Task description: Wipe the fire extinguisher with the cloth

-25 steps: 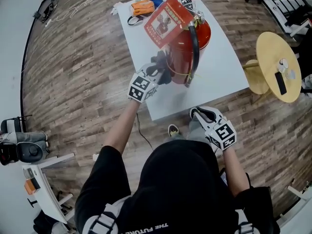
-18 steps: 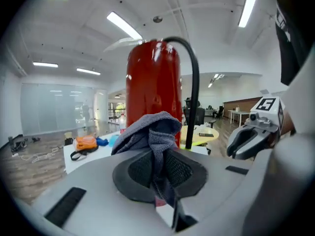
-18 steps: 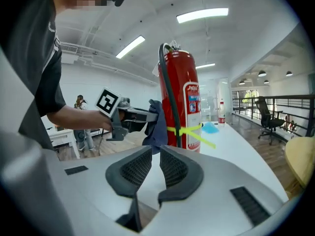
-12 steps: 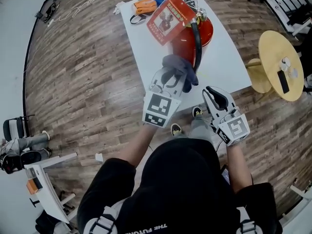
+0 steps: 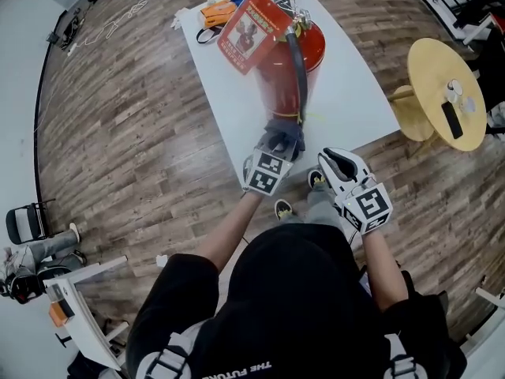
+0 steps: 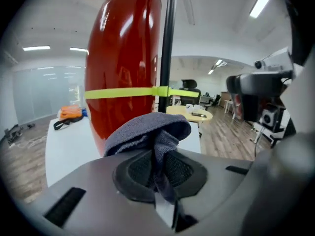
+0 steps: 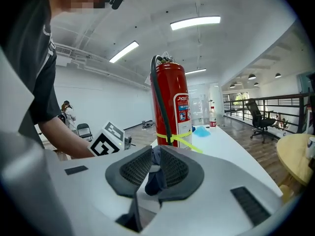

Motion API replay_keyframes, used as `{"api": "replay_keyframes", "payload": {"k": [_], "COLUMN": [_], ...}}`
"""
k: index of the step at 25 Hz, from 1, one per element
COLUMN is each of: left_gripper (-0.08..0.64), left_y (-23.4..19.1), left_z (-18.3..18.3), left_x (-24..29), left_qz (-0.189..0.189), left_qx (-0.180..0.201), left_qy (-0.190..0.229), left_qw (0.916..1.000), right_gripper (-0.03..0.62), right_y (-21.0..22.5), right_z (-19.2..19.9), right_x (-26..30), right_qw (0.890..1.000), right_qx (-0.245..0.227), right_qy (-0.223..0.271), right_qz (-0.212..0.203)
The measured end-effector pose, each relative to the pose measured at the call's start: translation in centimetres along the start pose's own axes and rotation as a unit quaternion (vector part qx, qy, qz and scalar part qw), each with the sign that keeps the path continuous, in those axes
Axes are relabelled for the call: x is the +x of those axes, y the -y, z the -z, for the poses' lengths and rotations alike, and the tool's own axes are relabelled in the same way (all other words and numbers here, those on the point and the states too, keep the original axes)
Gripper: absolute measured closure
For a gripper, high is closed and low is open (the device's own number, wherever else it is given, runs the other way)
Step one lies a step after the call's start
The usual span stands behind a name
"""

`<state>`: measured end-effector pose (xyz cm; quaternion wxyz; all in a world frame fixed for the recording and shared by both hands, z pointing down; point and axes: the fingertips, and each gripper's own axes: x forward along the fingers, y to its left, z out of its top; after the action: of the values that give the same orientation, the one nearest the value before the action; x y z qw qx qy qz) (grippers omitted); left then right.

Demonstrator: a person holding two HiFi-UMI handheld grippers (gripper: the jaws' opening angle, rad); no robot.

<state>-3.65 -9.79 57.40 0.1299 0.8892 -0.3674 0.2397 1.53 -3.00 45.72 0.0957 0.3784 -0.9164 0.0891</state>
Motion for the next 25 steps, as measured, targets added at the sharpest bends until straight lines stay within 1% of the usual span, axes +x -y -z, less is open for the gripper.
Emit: {"api": "replay_keyframes", "payload": {"k": [2, 4, 5, 6, 7, 8, 10, 11, 12, 13, 14, 16, 18, 20, 21, 22, 23, 25], "left_gripper": [0.512, 0.512, 0.512, 0.512, 0.512, 0.513, 0.514, 0.514, 0.514, 0.512, 0.512, 0.512, 0.511, 0.511, 0.511, 0.511, 0.511, 0.511], "left_y": [1.7, 3.7, 4.7, 5.7, 6.5, 7.0, 7.4, 7.5, 7.5, 7.5, 7.4, 7.0, 6.5, 5.5, 4.9, 4.4, 3.9, 2.8], "left_z": [-1.5, -3.0, -3.8, -4.6, -5.3, -6.0, -6.9, -7.3, -7.5, -7.8, -8.1, -8.9, -9.9, -10.8, -11.0, -11.1, -11.0, -10.8], "left_x": [-1.3, -3.0, -4.1, -5.2, -6.2, -7.2, -8.7, -9.2, -9.5, -9.5, -9.3, -8.8, -9.1, -10.0, -10.3, -10.5, -10.5, -10.1], "left_qz": [0.059, 0.126, 0.161, 0.194, 0.221, 0.242, 0.274, 0.284, 0.287, 0.284, 0.276, 0.255, 0.238, 0.216, 0.2, 0.182, 0.164, 0.13], "left_qx": [0.005, 0.007, 0.013, 0.021, 0.03, 0.04, 0.053, 0.057, 0.062, 0.07, 0.076, 0.07, 0.048, 0.034, 0.031, 0.03, 0.028, 0.019], "left_qy": [0.039, 0.075, 0.095, 0.113, 0.13, 0.146, 0.17, 0.176, 0.178, 0.178, 0.178, 0.182, 0.199, 0.214, 0.215, 0.212, 0.208, 0.203], "left_qw": [0.9975, 0.9891, 0.9823, 0.9742, 0.9659, 0.9584, 0.9452, 0.9409, 0.9393, 0.9396, 0.9413, 0.947, 0.9492, 0.9521, 0.9555, 0.9596, 0.9637, 0.9703], "right_gripper": [0.531, 0.524, 0.501, 0.456, 0.409, 0.387, 0.383, 0.387, 0.406, 0.468, 0.537, 0.545, 0.548, 0.548, 0.548, 0.548, 0.548, 0.548], "right_y": [0.1, 0.1, -0.1, -0.3, -0.7, -1.2, -2.4, -2.9, -3.1, -3.0, -2.4, -0.5, 1.5, 3.6, 4.9, 6.1, 7.0, 7.7], "right_z": [0.0, 0.3, 0.4, 0.5, 0.3, 0.0, -1.0, -1.5, -1.8, -2.0, -2.2, -3.0, -5.0, -8.3, -10.1, -11.9, -13.8, -17.7], "right_x": [0.1, 0.6, 1.0, 1.4, 1.6, 1.7, 1.5, 1.3, 1.2, 1.1, 1.1, 1.0, 0.4, -0.6, -1.1, -1.4, -1.2, 0.0], "right_qw": [1.0, 1.0, 0.999, 0.998, 0.997, 0.996, 0.989, 0.984, 0.98, 0.978, 0.978, 0.98, 0.98, 0.973, 0.969, 0.966, 0.964, 0.963], "right_qx": [-0.001, -0.01, -0.017, -0.021, -0.02, -0.013, 0.008, 0.019, 0.031, 0.042, 0.051, 0.062, 0.075, 0.096, 0.102, 0.097, 0.082, 0.029], "right_qy": [-0.001, -0.012, -0.019, -0.022, -0.019, -0.009, 0.022, 0.033, 0.039, 0.044, 0.048, 0.068, 0.112, 0.173, 0.201, 0.222, 0.235, 0.249], "right_qz": [-0.013, -0.026, -0.035, -0.048, -0.067, -0.091, -0.148, -0.174, -0.193, -0.201, -0.197, -0.175, -0.147, -0.118, -0.105, -0.095, -0.091, -0.102]}}
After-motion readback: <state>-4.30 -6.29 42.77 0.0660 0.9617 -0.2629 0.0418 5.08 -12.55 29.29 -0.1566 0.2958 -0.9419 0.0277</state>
